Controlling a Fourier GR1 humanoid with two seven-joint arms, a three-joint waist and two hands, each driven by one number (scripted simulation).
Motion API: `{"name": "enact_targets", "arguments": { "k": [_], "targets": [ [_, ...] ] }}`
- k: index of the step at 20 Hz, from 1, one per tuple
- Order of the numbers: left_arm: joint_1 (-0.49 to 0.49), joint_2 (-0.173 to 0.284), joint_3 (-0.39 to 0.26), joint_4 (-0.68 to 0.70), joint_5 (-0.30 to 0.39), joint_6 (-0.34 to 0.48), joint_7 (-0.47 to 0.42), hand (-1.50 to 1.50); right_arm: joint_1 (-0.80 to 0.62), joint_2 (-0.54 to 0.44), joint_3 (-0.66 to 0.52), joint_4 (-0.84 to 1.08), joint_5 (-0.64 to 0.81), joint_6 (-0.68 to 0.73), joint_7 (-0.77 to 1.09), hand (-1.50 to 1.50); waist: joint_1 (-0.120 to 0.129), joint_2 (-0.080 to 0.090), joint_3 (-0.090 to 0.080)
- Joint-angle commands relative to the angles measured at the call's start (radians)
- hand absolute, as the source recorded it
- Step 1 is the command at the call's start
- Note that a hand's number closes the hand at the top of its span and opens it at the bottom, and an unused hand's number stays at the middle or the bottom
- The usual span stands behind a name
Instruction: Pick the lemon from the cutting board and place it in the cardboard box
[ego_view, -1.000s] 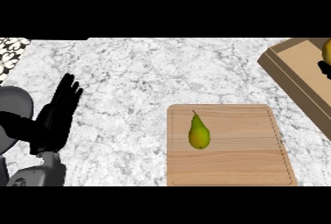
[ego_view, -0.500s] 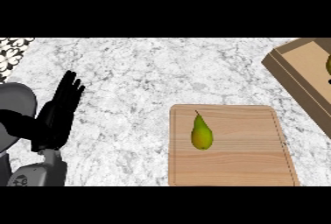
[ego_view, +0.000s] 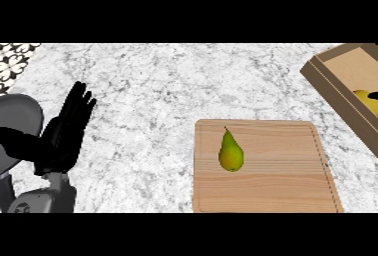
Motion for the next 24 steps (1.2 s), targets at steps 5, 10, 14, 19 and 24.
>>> {"name": "enact_targets", "arguments": {
  "k": [5, 10, 14, 19, 24],
  "targets": [
    [-0.022, 0.007, 0.014, 0.018, 0.003, 0.009, 0.02, 0.0, -0.097, 0.005, -0.225, 0.045, -0.262, -0.055, -0.224, -1.5, -0.017, -0.005, 0.0],
    [-0.019, 0.014, 0.026, 0.021, 0.006, 0.006, 0.012, 0.0, -0.155, -0.014, -0.361, 0.132, -0.427, 0.113, -0.178, -1.5, -0.03, -0.007, -0.001],
    [-0.003, -0.003, 0.005, 0.011, -0.018, 0.022, -0.001, 0.0, -0.171, -0.082, -0.471, 0.182, -0.55, 0.237, -0.148, -1.5, -0.036, -0.011, -0.001],
    [-0.028, 0.0, 0.024, 0.023, 0.003, 0.02, 0.005, 0.0, -0.134, -0.14, -0.532, 0.265, -0.62, 0.275, -0.173, -1.5, -0.025, -0.006, -0.001],
    [0.016, 0.004, -0.001, -0.009, -0.008, 0.0, 0.002, 0.0, -0.075, -0.163, -0.563, 0.31, -0.655, 0.229, -0.279, -1.5, -0.013, -0.003, -0.001]
  ]
}}
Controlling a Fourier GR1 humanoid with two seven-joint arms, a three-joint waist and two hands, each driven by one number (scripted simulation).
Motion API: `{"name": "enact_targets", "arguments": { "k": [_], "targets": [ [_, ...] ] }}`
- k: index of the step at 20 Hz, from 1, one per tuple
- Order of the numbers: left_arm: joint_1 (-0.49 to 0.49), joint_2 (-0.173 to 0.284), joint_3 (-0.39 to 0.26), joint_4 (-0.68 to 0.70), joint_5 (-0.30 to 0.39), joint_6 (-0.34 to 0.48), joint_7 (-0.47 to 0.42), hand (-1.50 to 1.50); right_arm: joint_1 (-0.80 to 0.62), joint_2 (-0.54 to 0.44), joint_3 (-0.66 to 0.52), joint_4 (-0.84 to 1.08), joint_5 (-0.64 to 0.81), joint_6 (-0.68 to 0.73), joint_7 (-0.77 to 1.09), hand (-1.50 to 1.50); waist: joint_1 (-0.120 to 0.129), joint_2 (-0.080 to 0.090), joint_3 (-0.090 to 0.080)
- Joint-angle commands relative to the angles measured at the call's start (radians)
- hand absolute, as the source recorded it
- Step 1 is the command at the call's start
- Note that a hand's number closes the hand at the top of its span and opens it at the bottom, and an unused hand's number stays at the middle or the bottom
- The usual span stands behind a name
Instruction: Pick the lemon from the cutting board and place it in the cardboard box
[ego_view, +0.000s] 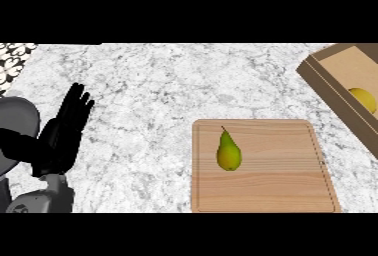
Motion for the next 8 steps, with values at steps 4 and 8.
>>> {"name": "enact_targets", "arguments": {
  "k": [4, 8],
  "targets": [
    [-0.007, 0.013, 0.029, 0.03, 0.017, -0.016, -0.04, 0.0, 0.087, -0.104, -0.066, 0.077, -0.078, 0.083, -0.078, -1.5, 0.005, 0.005, 0.001],
    [-0.057, -0.014, 0.004, 0.05, -0.006, 0.013, -0.038, 0.0, 0.112, -0.126, -0.054, 0.095, -0.077, 0.1, -0.098, -1.5, 0.007, 0.008, 0.002]
  ]
}}
